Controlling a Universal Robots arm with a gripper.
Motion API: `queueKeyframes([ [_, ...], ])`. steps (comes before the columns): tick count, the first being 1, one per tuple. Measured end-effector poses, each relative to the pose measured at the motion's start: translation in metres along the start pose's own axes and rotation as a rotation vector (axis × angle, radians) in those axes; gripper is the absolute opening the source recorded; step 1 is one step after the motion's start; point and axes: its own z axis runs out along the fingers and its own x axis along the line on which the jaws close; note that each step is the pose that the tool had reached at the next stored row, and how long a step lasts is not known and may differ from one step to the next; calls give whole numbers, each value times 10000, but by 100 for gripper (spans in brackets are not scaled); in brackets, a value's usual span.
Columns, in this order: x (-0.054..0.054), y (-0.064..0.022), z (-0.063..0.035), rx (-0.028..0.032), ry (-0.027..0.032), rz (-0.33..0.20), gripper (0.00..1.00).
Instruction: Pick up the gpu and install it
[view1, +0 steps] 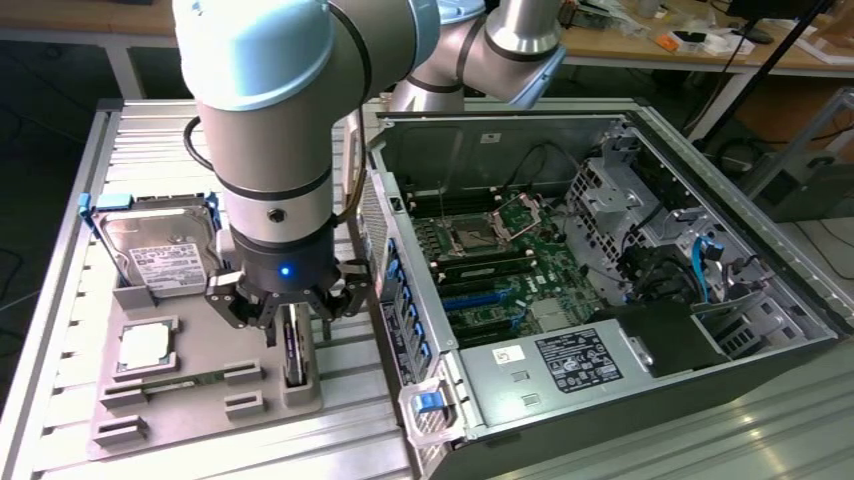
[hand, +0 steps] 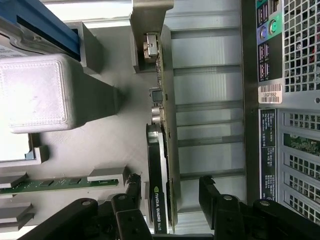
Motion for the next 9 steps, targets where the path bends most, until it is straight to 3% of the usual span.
queueKeyframes([
  [9,17,53,8,-2,-2,0,58],
])
